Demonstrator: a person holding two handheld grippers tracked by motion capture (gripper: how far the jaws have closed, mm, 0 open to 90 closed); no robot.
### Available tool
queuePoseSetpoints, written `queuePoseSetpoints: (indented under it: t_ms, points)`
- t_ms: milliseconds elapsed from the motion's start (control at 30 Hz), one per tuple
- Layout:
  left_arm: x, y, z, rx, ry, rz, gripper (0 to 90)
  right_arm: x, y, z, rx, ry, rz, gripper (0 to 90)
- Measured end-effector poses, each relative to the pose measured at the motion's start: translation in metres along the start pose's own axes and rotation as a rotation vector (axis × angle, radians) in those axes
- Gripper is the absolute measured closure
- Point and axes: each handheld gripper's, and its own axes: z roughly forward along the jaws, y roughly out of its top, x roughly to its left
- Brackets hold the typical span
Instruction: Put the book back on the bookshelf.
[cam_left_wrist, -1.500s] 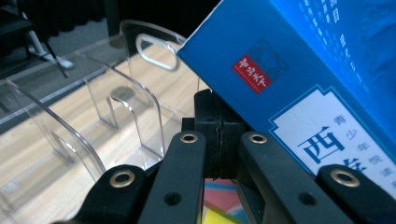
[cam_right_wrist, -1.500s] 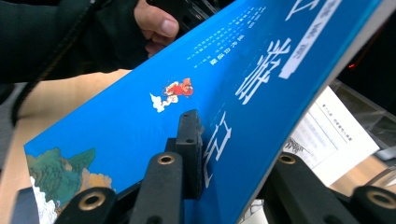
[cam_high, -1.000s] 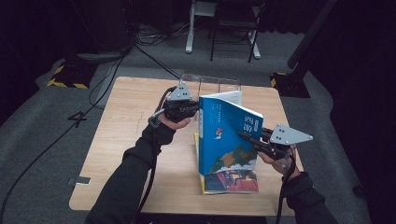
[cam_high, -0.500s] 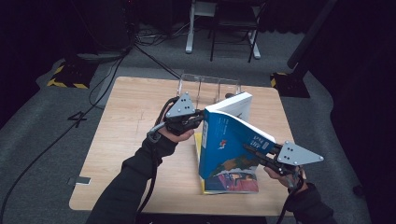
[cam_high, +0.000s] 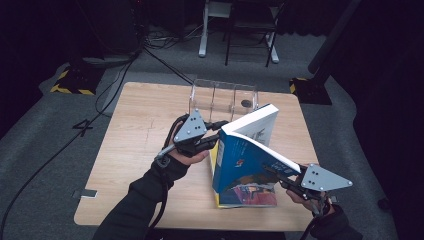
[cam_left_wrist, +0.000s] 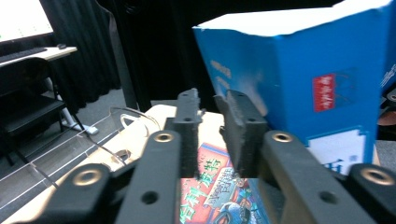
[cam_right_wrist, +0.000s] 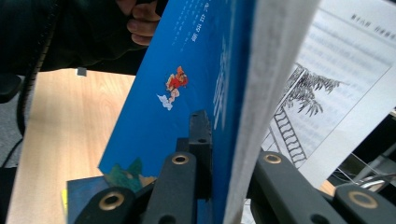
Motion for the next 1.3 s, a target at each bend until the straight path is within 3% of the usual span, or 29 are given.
queuePoseSetpoints:
  t_ms: [100,133,367,400,433,533,600,667,867,933,1133,1300]
  points:
    - [-0.002,0.001,-0.003,0.009,0.022,0.017,65.3,0.002,0.000,-0.001,-0.003,0.006,0.001,83.0]
    - [-0.002,0.001,-0.004,0.015,0.035,0.016,56.2,0.004,0.000,-0.002,-0.005,0.011,0.004,83.0]
    - [-0.003,-0.003,-0.018,0.048,0.084,-0.010,38.9,0.005,-0.001,-0.003,-0.007,0.011,-0.002,83.0]
    - [-0.004,-0.005,-0.021,0.063,0.091,-0.004,38.9,0.006,0.000,-0.004,-0.006,0.009,-0.001,83.1]
    - [-0.006,-0.008,-0.024,0.095,0.098,0.011,32.2,0.007,-0.001,-0.004,-0.009,0.006,-0.005,83.0]
    - [-0.010,-0.013,-0.028,0.124,0.097,0.031,28.0,0.008,-0.001,-0.005,-0.012,0.009,-0.003,83.1]
    - [-0.014,-0.021,-0.034,0.176,0.076,0.051,25.1,0.009,-0.001,-0.006,-0.008,0.011,-0.006,83.0]
    - [-0.016,-0.024,-0.036,0.186,0.070,0.055,24.7,0.010,-0.001,-0.006,-0.006,0.012,-0.008,83.0]
    - [-0.034,-0.043,-0.040,0.223,-0.023,0.044,22.8,0.013,0.001,-0.008,0.005,0.010,-0.010,82.9]
    - [-0.040,-0.049,-0.036,0.221,-0.057,0.019,22.9,0.014,0.001,-0.009,0.008,0.011,-0.006,82.9]
    - [-0.054,-0.067,-0.009,0.249,-0.126,0.002,25.6,0.016,0.001,-0.011,0.014,0.015,-0.008,82.3]
    - [-0.056,-0.075,0.010,0.221,-0.164,-0.031,32.4,0.015,0.000,-0.014,0.014,0.010,-0.007,80.8]
